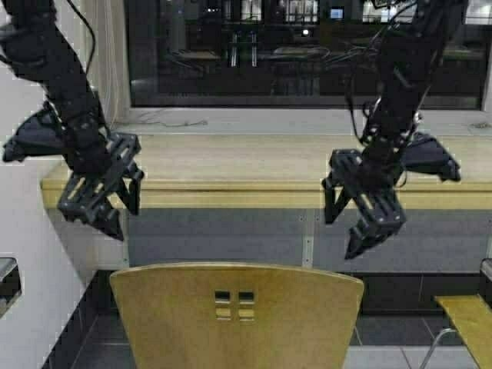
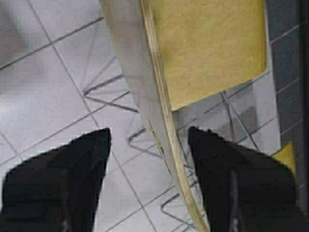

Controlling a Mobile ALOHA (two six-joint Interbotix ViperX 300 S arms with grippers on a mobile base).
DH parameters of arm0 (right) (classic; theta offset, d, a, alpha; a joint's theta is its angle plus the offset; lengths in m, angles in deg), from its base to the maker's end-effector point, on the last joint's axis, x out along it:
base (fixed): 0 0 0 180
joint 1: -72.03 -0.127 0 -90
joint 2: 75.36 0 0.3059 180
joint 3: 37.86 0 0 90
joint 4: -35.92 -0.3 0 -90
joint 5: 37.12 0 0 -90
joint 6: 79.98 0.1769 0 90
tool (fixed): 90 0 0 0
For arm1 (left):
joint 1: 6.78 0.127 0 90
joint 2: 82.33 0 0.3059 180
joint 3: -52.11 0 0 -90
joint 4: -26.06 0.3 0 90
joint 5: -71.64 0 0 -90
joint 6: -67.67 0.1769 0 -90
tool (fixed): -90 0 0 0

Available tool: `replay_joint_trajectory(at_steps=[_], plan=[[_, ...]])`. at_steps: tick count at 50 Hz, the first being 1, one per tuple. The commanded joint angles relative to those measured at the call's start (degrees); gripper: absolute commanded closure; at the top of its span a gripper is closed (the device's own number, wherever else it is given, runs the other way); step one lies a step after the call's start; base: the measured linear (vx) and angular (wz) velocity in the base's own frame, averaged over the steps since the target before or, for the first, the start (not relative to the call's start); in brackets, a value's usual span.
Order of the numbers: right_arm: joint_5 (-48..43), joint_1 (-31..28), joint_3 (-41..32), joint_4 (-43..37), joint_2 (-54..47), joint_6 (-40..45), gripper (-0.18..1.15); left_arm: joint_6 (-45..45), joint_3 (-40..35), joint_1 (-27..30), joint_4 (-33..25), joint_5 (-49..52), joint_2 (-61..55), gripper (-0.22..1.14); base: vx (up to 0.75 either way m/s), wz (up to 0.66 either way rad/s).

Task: Push the chairs under the table

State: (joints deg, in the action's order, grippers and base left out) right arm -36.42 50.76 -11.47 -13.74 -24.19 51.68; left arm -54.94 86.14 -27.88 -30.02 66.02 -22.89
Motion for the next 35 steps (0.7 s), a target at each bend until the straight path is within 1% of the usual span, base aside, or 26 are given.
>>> replay_joint_trajectory(at_steps=[1,8,35], plan=[[1.1,-0.4,-2.9,-1.6,-1.8,0.0,-0.05,-0.4,-1.7,-0.2,-0.7,0.3,-1.3,0.05,0.00,0.00],[1.1,-0.4,-5.0,-2.5,-4.6,-0.3,-0.05,-0.8,-3.5,-0.2,-1.3,0.3,-4.0,0.05,0.00,0.00],[0.4,-0.2,-15.2,-2.7,-13.1,-0.6,-0.05,-0.8,-15.6,-0.2,-1.3,0.3,-15.9,0.05,0.00,0.00]])
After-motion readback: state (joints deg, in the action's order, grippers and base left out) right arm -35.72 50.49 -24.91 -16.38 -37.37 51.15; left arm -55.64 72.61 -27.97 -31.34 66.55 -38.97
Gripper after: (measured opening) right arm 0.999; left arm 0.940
